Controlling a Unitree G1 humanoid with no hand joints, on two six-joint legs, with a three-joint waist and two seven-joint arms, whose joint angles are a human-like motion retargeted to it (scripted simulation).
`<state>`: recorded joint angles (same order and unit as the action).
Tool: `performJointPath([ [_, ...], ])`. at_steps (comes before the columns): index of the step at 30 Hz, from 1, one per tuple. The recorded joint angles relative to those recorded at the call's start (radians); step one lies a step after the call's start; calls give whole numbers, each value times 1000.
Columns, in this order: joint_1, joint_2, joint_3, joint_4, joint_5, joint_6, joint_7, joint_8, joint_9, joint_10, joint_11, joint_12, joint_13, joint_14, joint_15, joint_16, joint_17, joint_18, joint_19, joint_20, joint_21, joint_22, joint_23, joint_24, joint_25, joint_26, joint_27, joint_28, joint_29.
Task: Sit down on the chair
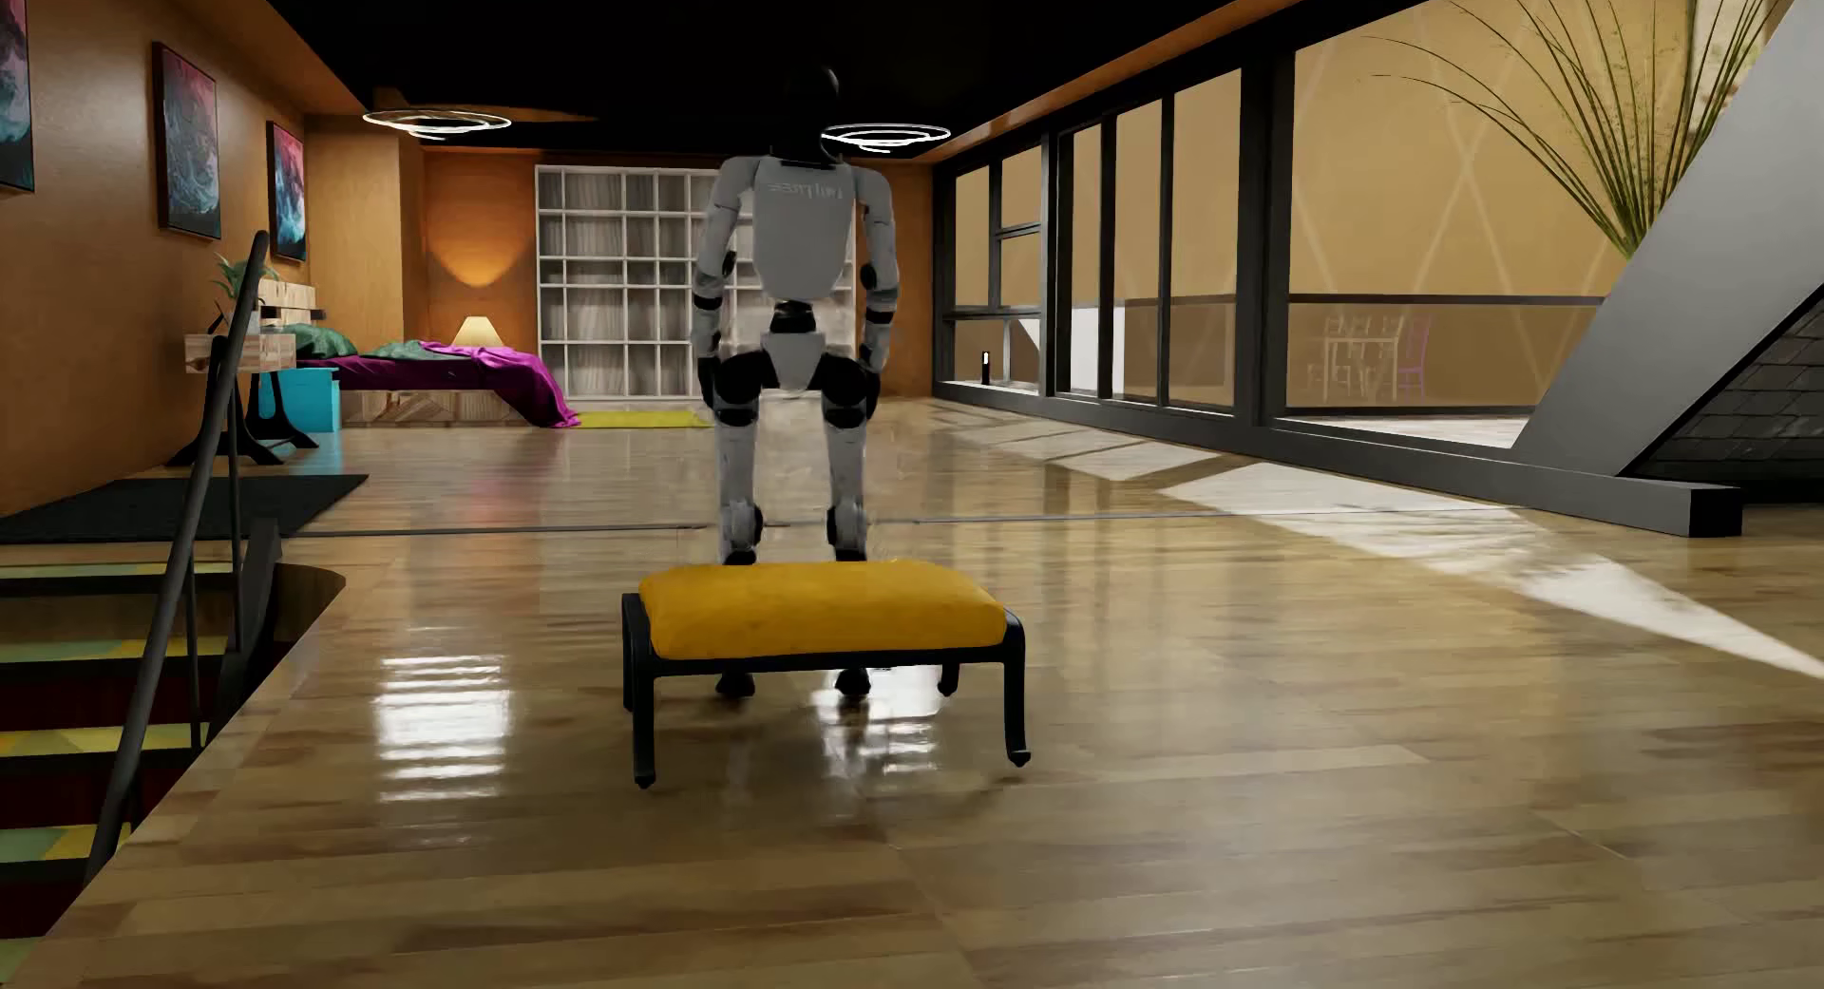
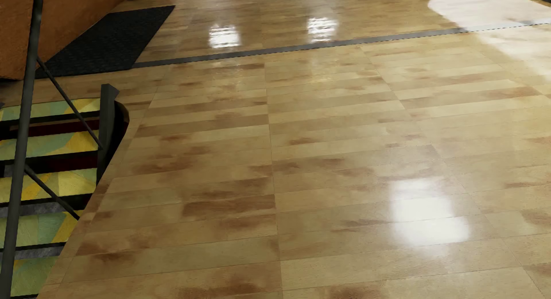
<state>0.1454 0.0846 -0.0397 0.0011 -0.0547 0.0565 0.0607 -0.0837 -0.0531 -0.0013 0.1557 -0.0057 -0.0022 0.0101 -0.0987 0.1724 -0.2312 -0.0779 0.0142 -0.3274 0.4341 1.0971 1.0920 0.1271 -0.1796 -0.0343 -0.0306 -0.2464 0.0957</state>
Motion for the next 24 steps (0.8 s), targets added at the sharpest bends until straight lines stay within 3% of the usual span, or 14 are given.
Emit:
performJointPath([
  [1, -1, -2, -3, -1, 1, 2, 2, 1, 4, 1, 1, -8, -17, -1, 3, 0, -30, 3, -3, -8, 13, -16, -9, 26, 25, -8, 22, 10, -7],
  [2, 4, -1, -4, 0, -2, 2, 6, -3, 4, 0, 4, -19, -21, -3, 2, 28, -70, 2, 2, -13, 27, -21, -37, 11, 14, 4, 33, 20, 9],
  [3, 0, -3, -3, 2, -5, 0, 8, -5, 1, 1, 3, -33, -26, -1, 2, 61, -112, -4, 7, -15, 38, -24, -60, 7, -22, -6, 9, -11, 38],
  [5, 3, 4, -3, 0, -3, -3, 13, -12, 2, 3, 1, -52, -32, -2, 1, 123, -176, -3, 2, -33, 30, -36, -70, 59, -74, -32, -19, -56, 63],
  [7, 7, 9, -2, -1, -3, -2, 12, -13, 0, 2, 1, -63, -37, -2, -1, 149, -198, 0, 4, -19, 13, 26, -2, 65, -49, -49, -1, 8, 14],
  [9, 15, 16, -2, -2, -6, 0, 14, -21, -3, -2, 0, -68, -38, -3, -4, 145, -196, -1, 8, 14, -11, 131, 76, 18, -5, -36, 26, 119, -60],
  [11, 11, 21, -3, -4, -6, 0, 13, -25, -8, 6, 0, -65, -30, -4, -7, 138, -190, 1, 6, 36, -25, 196, 112, -30, 3, -18, 37, 187, -97],
  [17, 15, 20, -2, -2, -5, 2, 12, -22, -12, -3, 0, -10, 9, -1, -8, 119, -142, -3, 5, 19, -15, 106, 36, 24, -38, -46, 7, 106, -46],
  [24, -21, 7, 1, 2, 4, 1, 5, -16, 50, 50, 11, -41, -39, 1, 8, 57, -62, 3, -10, -25, 58, 43, -27, -22, -25, -1, 23, 40, 15],
])
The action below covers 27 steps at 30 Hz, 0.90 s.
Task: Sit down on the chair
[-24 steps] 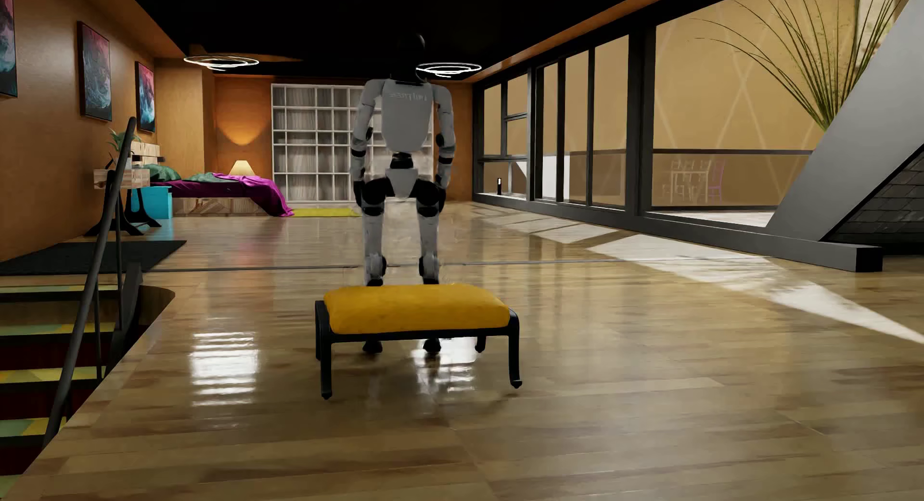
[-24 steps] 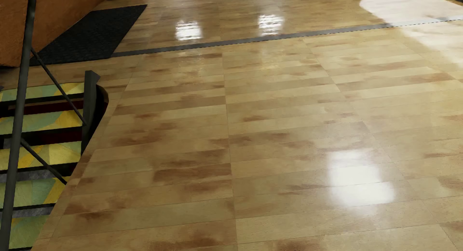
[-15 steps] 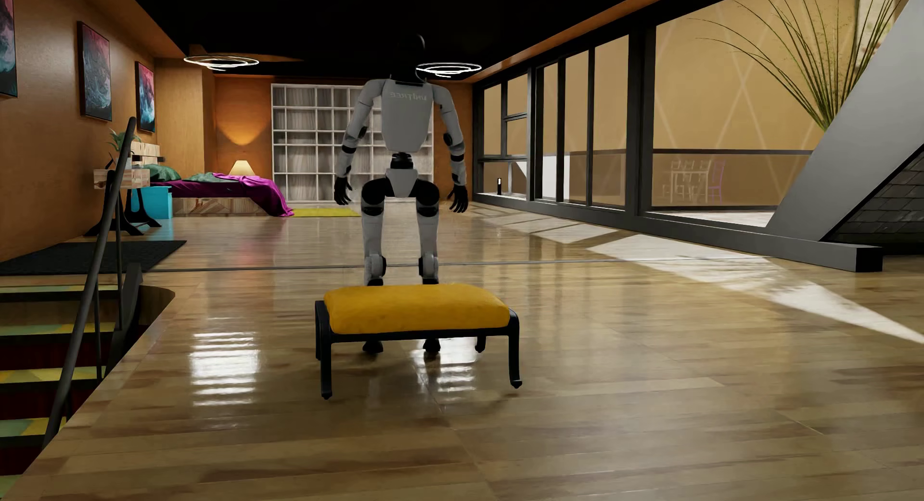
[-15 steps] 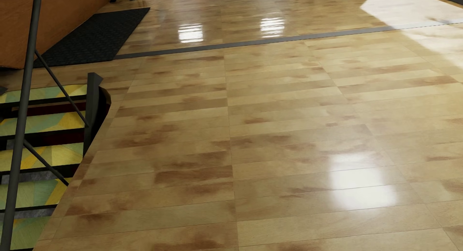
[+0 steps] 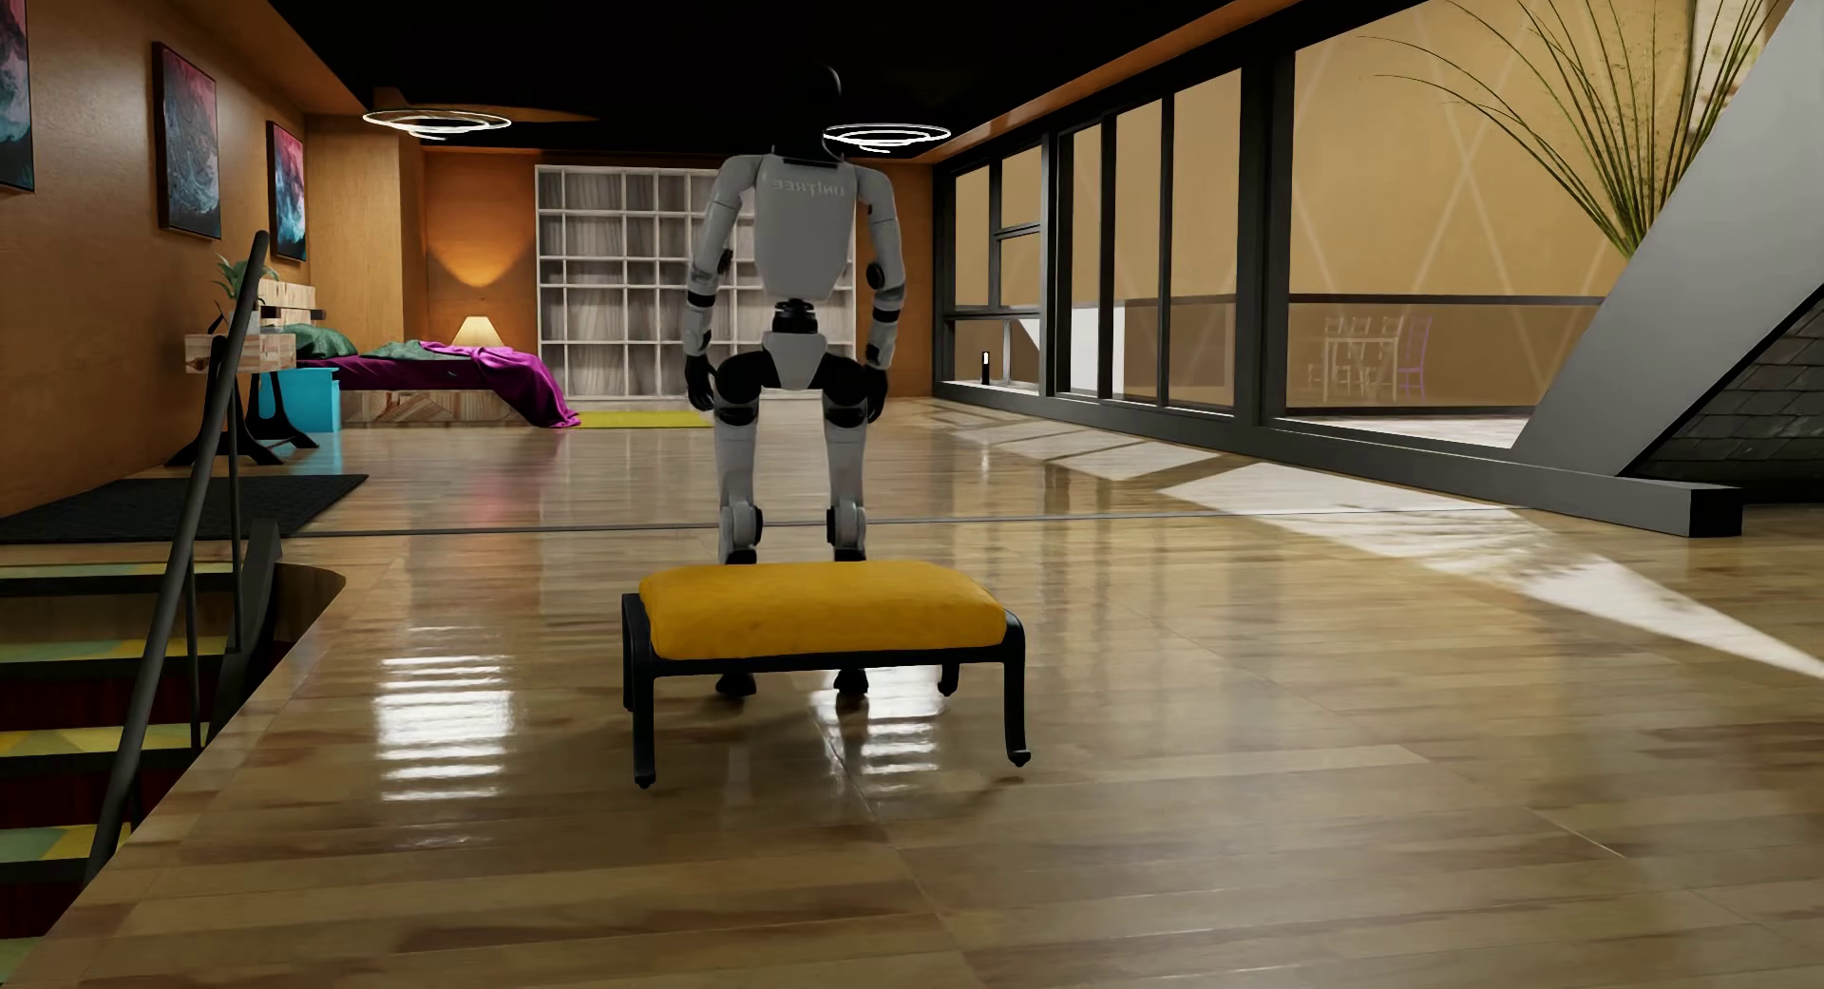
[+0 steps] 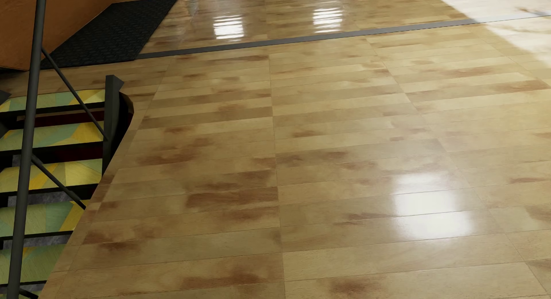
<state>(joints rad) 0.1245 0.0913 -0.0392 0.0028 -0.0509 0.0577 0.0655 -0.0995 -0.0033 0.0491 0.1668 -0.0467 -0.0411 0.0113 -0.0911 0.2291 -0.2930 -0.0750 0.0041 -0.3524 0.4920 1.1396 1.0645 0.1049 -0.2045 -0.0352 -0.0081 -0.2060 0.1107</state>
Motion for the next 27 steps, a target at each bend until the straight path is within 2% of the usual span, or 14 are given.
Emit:
performJointPath([
  [2, -22, -26, 2, 2, 2, 1, 0, 3, 39, 33, 43, -32, -41, 3, -4, 3, -20, 3, -4, -32, 34, -47, -30, 9, 0, 13, 3, -23, 50],
  [4, -81, -74, 7, 7, 4, -2, -7, 14, 74, 109, 101, -75, -87, -9, -11, 10, -41, 7, -12, -78, 81, -82, -69, 26, -25, 18, -12, -34, 102],
  [7, -219, -169, 8, 27, 0, -2, -21, 33, 162, 278, 205, -170, -174, -37, -22, 36, -67, -10, -6, -162, 154, -149, -133, 52, -56, 7, -26, -40, 129],
  [9, -320, -269, 10, 45, -9, -4, -22, 44, 234, 367, 293, -242, -250, -48, -29, 63, -86, -25, 12, -203, 217, -196, -187, 48, -68, 1, -36, -27, 137],
  [11, -405, -354, 9, 57, -20, -6, -25, 51, 317, 433, 369, -310, -331, -51, -58, 85, -102, -41, 19, -251, 315, -237, -232, 44, -90, -3, -43, 31, 102],
  [12, -457, -400, 9, 51, -32, -16, -39, 78, 370, 477, 419, -346, -395, -63, -117, 93, -117, -43, 19, -275, 305, -241, -235, 53, -87, -84, -124, 25, 149],
  [14, -557, -489, 9, 66, -56, -19, -44, 83, 447, 557, 503, -418, -485, -71, -157, 122, -126, -68, 28, -332, 398, -280, -252, 61, -113, -102, -141, 41, 127],
  [16, -672, -596, 14, 87, -87, -27, -54, 87, 525, 669, 605, -498, -579, -94, -146, 167, -130, -94, 81, -391, 483, -349, -263, 88, -149, -131, -164, 19, 102],
  [18, -793, -718, 19, 105, -118, -39, -66, 100, 601, 798, 730, -579, -674, -125, -136, 232, -143, -120, 128, -448, 561, -455, -278, 105, -166, -164, -170, 13, 52],
  [20, -921, -836, 22, 130, -142, -44, -84, 120, 662, 937, 864, -635, -768, -160, -172, 318, -189, -154, 163, -476, 639, -597, -357, 104, -189, -222, -212, 63, -6],
  [21, -985, -890, 25, 140, -150, -42, -94, 138, 694, 1006, 926, -669, -818, -177, -194, 361, -221, -167, 172, -493, 678, -666, -403, 94, -181, -244, -222, 97, -51],
  [23, -1116, -1014, 29, 149, -162, -42, -120, 168, 749, 1138, 1064, -742, -915, -208, -235, 445, -305, -189, 184, -527, 740, -794, -526, 52, -157, -275, -239, 186, -184],
  [27, -1351, -1246, 28, 170, -177, -44, -163, 235, 824, 1404, 1346, -831, -1096, -267, -315, 633, -520, -242, 197, -558, 881, -1067, -844, -71, -52, -319, -254, 372, -426],
])
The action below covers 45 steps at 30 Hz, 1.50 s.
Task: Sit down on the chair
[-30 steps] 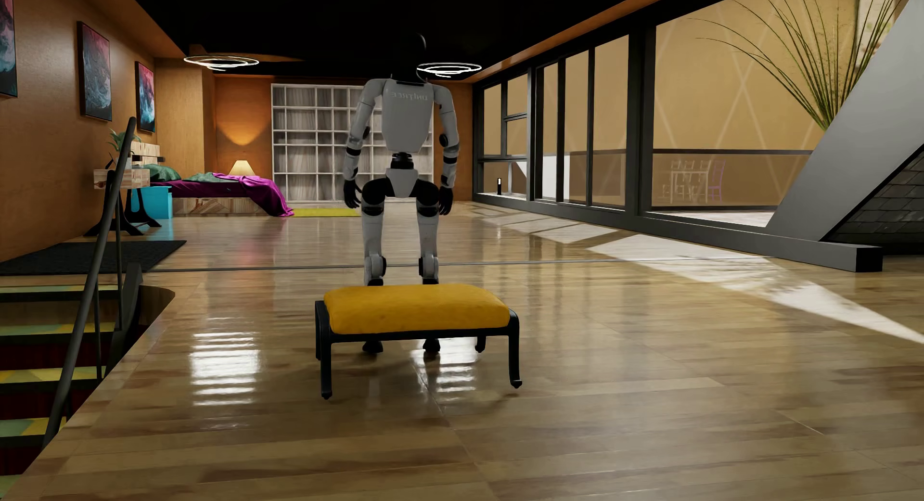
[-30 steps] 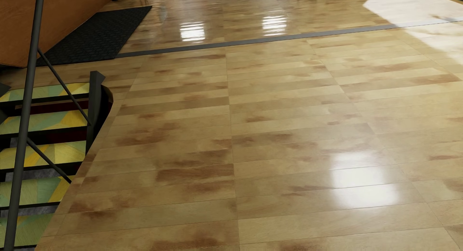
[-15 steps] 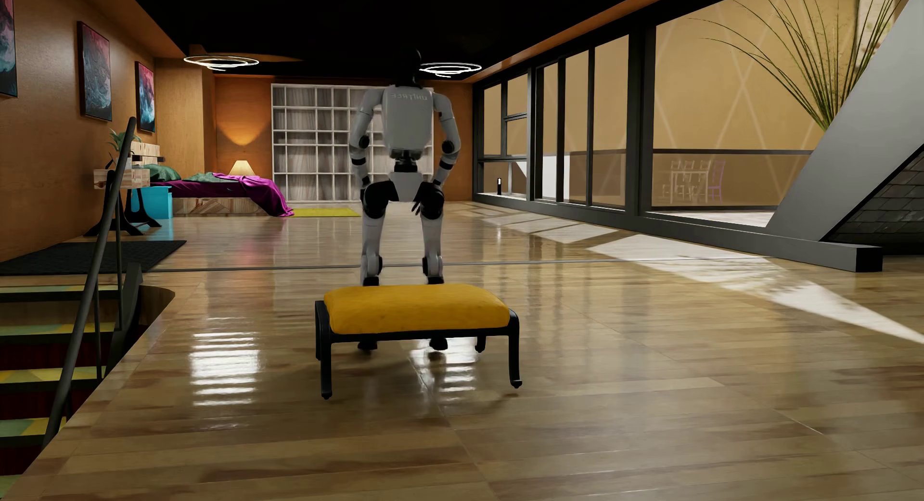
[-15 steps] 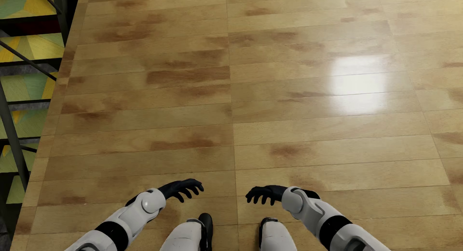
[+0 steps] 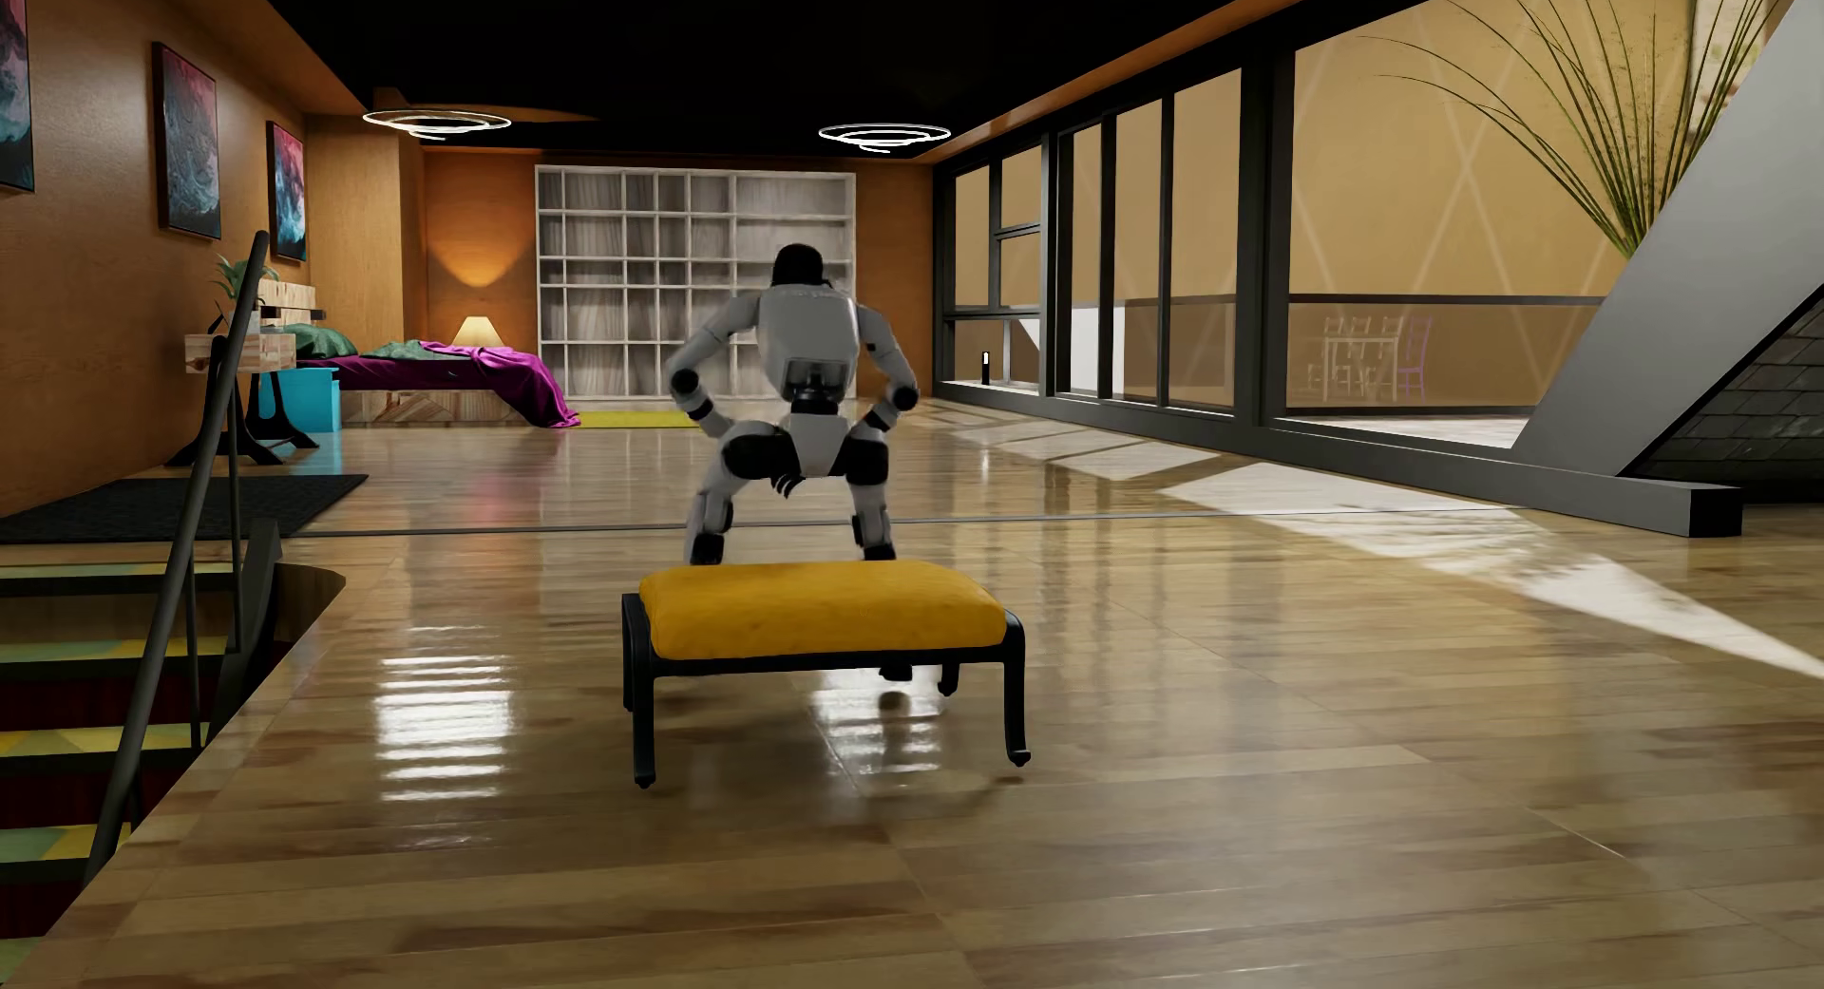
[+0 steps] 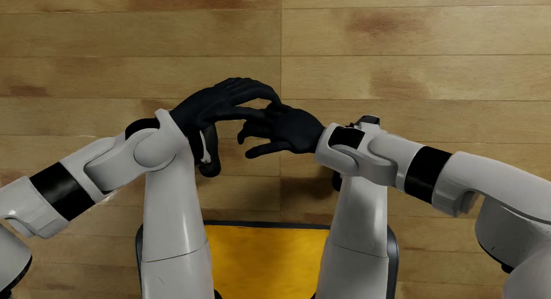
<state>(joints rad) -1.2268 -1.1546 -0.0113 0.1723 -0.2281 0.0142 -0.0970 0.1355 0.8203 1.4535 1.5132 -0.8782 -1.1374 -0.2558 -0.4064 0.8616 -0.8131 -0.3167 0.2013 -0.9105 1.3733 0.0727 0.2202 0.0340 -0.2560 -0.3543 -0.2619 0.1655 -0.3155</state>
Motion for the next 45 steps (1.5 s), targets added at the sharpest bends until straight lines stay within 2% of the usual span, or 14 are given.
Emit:
performJointPath([
  [5, -207, -198, -2, 26, -6, -9, -53, 63, 60, 296, 300, -26, -111, -49, -81, 172, -183, -31, 16, 39, 49, -245, -243, -88, 65, -51, -24, 137, -174],
  [11, -229, -237, 4, 22, -9, -11, -70, 99, 56, 479, 479, 61, -3, -51, -81, 160, -223, 1, 18, 145, -79, -276, -271, -74, 58, -28, 3, 101, -145],
  [15, -146, -156, 5, 20, -12, -7, -69, 101, 19, 527, 520, 143, 187, -24, -48, 72, -125, 30, 14, 200, -284, -159, -151, -20, 24, 14, 25, -12, -24],
  [19, -7, -29, 1, 30, -10, -22, -54, 86, -31, 499, 498, 341, 445, 21, 0, -83, 78, 43, -4, 358, -559, 6, 70, 63, -15, 48, 43, -104, 80],
  [21, 43, 20, -3, 28, 2, -26, -51, 81, -58, 487, 488, 445, 554, 39, 17, -172, 198, 53, -16, 444, -685, 85, 176, 72, 1, 56, 65, -78, 49],
  [24, 96, 84, -2, 24, 21, -24, -50, 71, -99, 479, 474, 565, 690, 50, 31, -309, 357, 75, -33, 556, -844, 221, 300, 30, 112, 97, 129, 34, -69],
  [26, 124, 127, 1, 17, 26, -14, -48, 61, -130, 485, 471, 620, 755, 43, 25, -389, 407, 98, -46, 596, -907, 339, 392, -62, 229, 133, 154, 78, -37],
  [28, 139, 152, 2, 11, 37, -8, -50, 60, -167, 495, 474, 657, 808, 36, 28, -440, 410, 112, -51, 626, -942, 491, 527, -95, 236, 149, 182, 86, 18],
  [29, 145, 164, 4, 7, 42, -3, -51, 59, -184, 500, 474, 665, 827, 33, 27, -452, 400, 121, -56, 632, -951, 582, 610, -102, 242, 184, 210, 42, 112],
  [31, 151, 181, 6, -4, 53, 1, -49, 55, -212, 506, 474, 670, 872, 28, 26, -453, 377, 138, -67, 621, -957, 775, 764, -50, 187, 245, 239, -139, 305],
  [33, 152, 191, 11, -12, 63, 0, -49, 57, -230, 508, 473, 688, 947, 30, 26, -458, 380, 148, -72, 593, -978, 909, 850, 83, 80, 248, 226, -296, 422],
  [36, 158, 200, 12, -15, 75, -4, -48, 56, -239, 504, 468, 763, 1058, 36, 33, -487, 405, 152, -81, 589, -1032, 999, 899, 206, 20, 218, 215, -373, 464],
  [40, 176, 214, 13, -15, 70, -1, -46, 54, -239, 496, 463, 849, 1155, 44, 40, -529, 440, 150, -81, 631, -1082, 1014, 884, 176, 73, 244, 237, -373, 459],
  [45, 198, 233, 13, -14, 71, 2, -45, 54, -248, 494, 463, 881, 1177, 45, 40, -551, 466, 149, -85, 626, -1048, 943, 789, 162, 45, 231, 208, -369, 484],
])
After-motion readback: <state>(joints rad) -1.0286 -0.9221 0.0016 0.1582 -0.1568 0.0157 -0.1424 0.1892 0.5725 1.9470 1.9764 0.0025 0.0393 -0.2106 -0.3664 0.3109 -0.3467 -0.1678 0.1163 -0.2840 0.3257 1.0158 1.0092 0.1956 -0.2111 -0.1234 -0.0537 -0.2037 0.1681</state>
